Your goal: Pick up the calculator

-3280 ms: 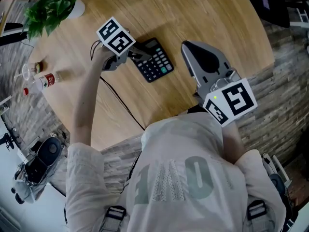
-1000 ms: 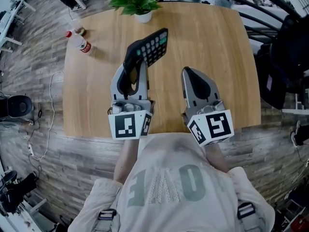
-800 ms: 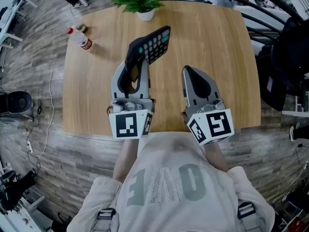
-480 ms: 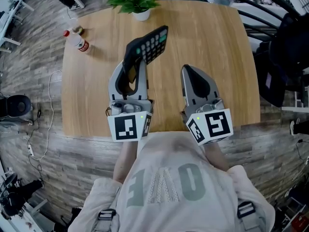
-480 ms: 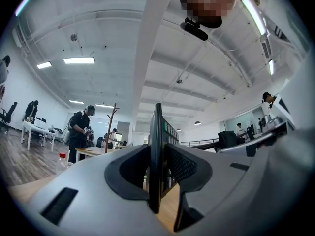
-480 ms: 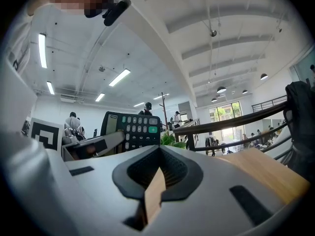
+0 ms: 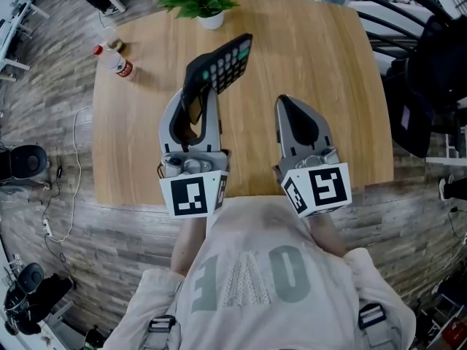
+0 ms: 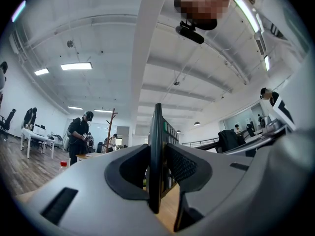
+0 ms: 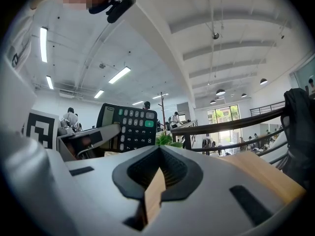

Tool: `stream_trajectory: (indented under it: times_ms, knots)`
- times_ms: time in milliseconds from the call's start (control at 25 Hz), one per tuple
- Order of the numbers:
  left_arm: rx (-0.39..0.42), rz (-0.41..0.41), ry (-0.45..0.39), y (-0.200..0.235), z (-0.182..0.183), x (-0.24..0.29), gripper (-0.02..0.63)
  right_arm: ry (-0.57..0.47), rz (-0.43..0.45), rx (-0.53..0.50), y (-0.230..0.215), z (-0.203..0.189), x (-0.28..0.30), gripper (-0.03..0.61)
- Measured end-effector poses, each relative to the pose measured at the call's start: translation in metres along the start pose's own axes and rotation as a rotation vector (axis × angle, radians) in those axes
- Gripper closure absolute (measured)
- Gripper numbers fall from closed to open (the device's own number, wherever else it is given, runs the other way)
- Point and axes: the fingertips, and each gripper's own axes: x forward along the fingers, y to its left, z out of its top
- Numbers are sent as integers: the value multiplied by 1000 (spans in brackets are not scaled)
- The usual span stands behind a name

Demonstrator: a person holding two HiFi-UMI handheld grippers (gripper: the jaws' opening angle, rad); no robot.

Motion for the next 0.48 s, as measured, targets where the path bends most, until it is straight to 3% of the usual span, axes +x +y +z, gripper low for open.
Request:
stream_trajectory:
  times_ms: [480]
  knots:
    - [19,6,-33,3,14,0,491,0,-21,-14,-3,0,-1,561]
